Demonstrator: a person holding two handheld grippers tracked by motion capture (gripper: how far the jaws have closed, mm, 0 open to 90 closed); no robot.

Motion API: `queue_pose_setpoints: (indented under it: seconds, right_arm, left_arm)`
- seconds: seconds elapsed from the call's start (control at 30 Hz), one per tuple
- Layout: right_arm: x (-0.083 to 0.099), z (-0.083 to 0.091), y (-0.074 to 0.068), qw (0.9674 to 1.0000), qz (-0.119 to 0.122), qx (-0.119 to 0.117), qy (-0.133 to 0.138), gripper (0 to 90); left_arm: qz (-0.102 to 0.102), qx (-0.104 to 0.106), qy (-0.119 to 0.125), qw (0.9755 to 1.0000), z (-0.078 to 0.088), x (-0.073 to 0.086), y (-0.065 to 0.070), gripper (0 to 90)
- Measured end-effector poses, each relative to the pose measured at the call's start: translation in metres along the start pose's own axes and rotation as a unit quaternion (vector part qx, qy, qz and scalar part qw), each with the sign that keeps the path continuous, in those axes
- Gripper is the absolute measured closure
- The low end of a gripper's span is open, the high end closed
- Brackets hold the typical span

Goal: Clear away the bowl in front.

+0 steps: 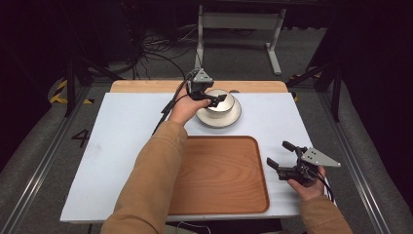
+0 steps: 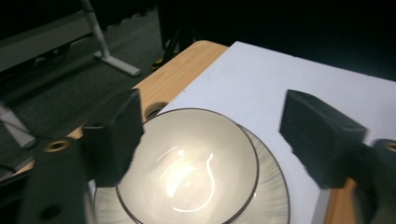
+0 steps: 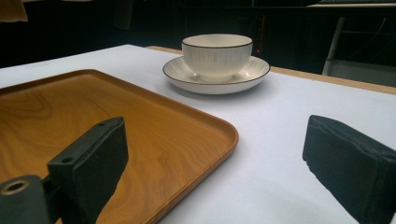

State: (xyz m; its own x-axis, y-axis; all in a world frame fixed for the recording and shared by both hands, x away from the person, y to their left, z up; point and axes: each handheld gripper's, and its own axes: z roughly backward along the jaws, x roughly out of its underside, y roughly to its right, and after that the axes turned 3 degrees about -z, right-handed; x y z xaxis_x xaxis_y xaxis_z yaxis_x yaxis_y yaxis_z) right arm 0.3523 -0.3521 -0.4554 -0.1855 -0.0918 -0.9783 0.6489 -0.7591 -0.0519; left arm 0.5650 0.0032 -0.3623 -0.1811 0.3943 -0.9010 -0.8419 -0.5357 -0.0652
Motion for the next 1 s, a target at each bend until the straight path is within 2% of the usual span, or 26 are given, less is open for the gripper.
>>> queue_pose_setpoints:
  seconds: [0.03,0.13,0.23,0.27,0.33,0.37,0.5,0.63,0.73,0.77,1.0]
  right_arm:
    - [0.000,0.000,0.000,1.0000,-0.002,0.000,0.001,7.4]
    - [0.000,0.000,0.002,0.9999,-0.012,0.002,0.004,7.4]
    - [0.000,0.000,0.001,0.9999,-0.010,0.002,0.002,7.6]
    - [0.000,0.000,0.001,0.9999,-0.010,0.003,0.002,7.6]
    - [0.000,0.000,0.001,1.0000,-0.009,0.002,0.003,7.6]
    - [0.000,0.000,0.001,1.0000,-0.009,0.002,0.002,7.6]
    - [0.000,0.000,0.001,1.0000,-0.008,0.002,0.002,7.6]
    - [0.000,0.000,0.001,1.0000,-0.008,0.001,0.002,7.8]
    - [0.000,0.000,0.001,1.0000,-0.008,0.000,0.002,7.7]
    - [0.000,0.000,0.001,1.0000,-0.007,0.000,0.002,7.7]
    - [0.000,0.000,0.001,1.0000,-0.007,0.000,0.002,7.7]
  left_arm:
    - [0.004,0.006,0.002,1.0000,-0.002,0.000,0.001,16.9]
    - [-0.012,0.010,-0.014,0.9998,-0.008,0.001,0.007,13.7]
    - [-0.033,0.022,-0.030,0.9988,-0.010,0.002,0.011,19.2]
    - [-0.044,0.022,-0.039,0.9980,-0.011,0.003,0.011,22.9]
    - [-0.054,0.032,-0.054,0.9966,-0.014,0.005,0.011,25.7]
    - [-0.056,0.035,-0.059,0.9960,-0.015,0.006,0.011,28.5]
    - [-0.059,0.044,-0.090,0.9932,-0.023,0.012,0.014,29.3]
    - [-0.061,0.049,-0.091,0.9927,-0.028,0.014,0.016,31.4]
    - [-0.067,0.053,-0.093,0.9920,-0.031,0.015,0.019,37.2]
    - [-0.072,0.051,-0.101,0.9910,-0.034,0.016,0.021,39.6]
    - [-0.070,0.048,-0.126,0.9883,-0.042,0.023,0.022,44.8]
